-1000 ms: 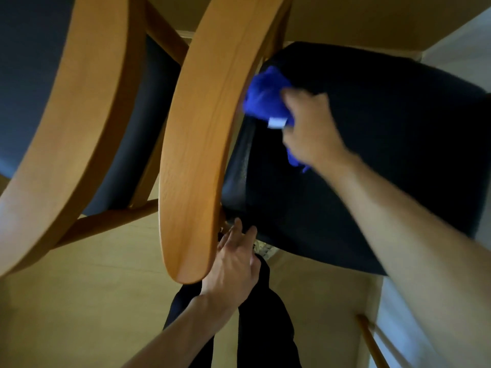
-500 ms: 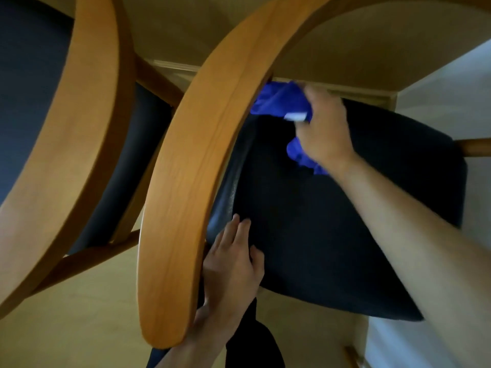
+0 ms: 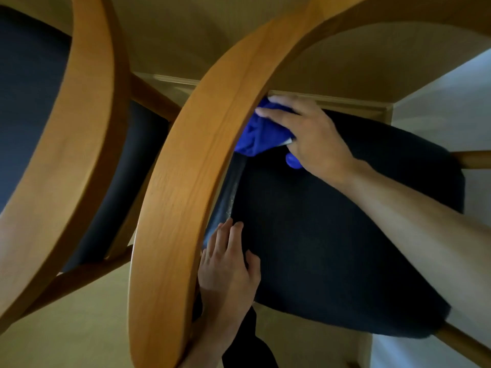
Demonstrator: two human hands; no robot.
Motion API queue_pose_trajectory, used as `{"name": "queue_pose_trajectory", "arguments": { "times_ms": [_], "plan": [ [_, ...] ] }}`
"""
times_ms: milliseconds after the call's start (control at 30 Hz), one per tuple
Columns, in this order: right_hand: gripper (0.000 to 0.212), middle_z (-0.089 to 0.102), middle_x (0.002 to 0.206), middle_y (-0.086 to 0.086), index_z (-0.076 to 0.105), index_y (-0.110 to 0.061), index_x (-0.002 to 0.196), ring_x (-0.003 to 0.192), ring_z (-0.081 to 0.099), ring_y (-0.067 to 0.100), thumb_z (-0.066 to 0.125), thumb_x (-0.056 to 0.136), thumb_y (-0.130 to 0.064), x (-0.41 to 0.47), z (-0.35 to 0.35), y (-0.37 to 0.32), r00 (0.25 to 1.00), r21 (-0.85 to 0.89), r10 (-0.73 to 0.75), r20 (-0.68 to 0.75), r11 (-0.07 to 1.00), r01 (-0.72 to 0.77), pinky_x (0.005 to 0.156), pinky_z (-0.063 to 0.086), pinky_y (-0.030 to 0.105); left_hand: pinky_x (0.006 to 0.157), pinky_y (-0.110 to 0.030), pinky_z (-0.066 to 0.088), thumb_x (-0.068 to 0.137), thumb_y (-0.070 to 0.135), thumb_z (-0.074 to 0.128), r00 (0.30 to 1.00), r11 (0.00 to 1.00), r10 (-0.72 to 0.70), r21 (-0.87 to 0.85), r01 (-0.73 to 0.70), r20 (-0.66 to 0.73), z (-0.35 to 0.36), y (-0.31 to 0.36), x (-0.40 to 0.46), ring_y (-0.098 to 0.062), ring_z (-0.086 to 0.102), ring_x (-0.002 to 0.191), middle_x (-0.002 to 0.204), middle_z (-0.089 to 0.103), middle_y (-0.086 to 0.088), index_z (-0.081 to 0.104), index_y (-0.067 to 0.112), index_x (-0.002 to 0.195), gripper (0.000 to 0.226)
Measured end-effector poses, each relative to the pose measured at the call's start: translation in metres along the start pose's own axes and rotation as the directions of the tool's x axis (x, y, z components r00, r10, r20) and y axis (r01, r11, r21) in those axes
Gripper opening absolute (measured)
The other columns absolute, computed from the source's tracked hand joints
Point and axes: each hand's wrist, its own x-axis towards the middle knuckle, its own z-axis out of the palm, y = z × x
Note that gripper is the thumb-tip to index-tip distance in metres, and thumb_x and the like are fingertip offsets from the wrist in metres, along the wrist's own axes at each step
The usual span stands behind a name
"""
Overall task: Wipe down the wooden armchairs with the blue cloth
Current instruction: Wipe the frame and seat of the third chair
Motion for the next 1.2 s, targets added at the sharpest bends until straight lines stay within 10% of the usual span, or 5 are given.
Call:
{"name": "queue_pose_trajectory", "arguments": {
  "times_ms": [267,467,733,967,1200],
  "plan": [
    [0.057,0.057,0.134,-0.013,0.066,-0.033,0.122,0.120,0.052,0.021,0.053,0.077,0.001,0.012,0.011,-0.022,0.937,-0.022,0.137,0.322,0.990,-0.137,0.101,0.040,0.046,0.102,-0.033,0.046,0.089,0.028,0.060,1.000,0.999,-0.006,0.036,0.005,0.011,-0.001,-0.003,-0.001,-0.013,0.044,0.130,0.139,0.049,0.004,0.050,0.020,0.135,0.048],
    [0.063,0.051,0.142,-0.014,0.061,-0.031,0.131,0.124,0.047,0.020,0.050,0.081,0.006,0.002,0.012,-0.020,0.954,-0.077,0.296,0.052,0.953,-0.292,0.101,0.037,0.042,0.104,-0.034,0.044,0.090,0.028,0.058,0.997,0.995,0.064,0.080,-0.067,0.045,0.001,-0.003,-0.002,-0.014,0.044,0.132,0.140,0.050,0.003,0.051,0.018,0.135,0.047],
    [0.049,0.061,0.128,-0.017,0.071,-0.035,0.110,0.114,0.052,0.021,0.055,0.076,-0.004,-0.106,-0.001,-0.025,0.879,0.065,0.208,0.430,0.963,-0.260,0.098,0.038,0.046,0.106,-0.032,0.043,0.086,0.030,0.063,0.993,0.994,0.102,0.039,-0.105,0.058,0.003,0.008,-0.004,-0.010,0.037,0.136,0.149,0.037,0.007,0.029,0.028,0.146,0.069],
    [0.095,0.030,0.157,-0.010,0.021,-0.036,0.152,0.147,0.017,0.009,0.078,0.078,-0.018,-0.201,0.004,-0.012,0.859,0.042,0.438,0.263,0.885,-0.464,0.120,0.018,0.040,0.113,-0.038,0.009,0.070,0.049,0.077,0.870,0.893,0.398,0.097,-0.440,0.291,0.026,0.036,0.002,-0.021,-0.007,0.149,0.161,-0.008,0.006,-0.015,0.031,0.152,0.124],
    [0.063,0.034,0.157,-0.006,0.037,-0.025,0.150,0.145,0.025,0.015,0.058,0.093,-0.011,-0.243,0.026,-0.036,0.812,0.038,0.551,0.193,0.822,-0.568,0.118,0.026,0.036,0.107,-0.047,0.039,0.080,0.024,0.074,0.848,0.783,0.467,0.329,-0.528,0.250,0.032,0.049,0.004,-0.028,0.036,0.140,0.146,0.047,-0.005,0.044,0.020,0.143,0.070]
  ]
}}
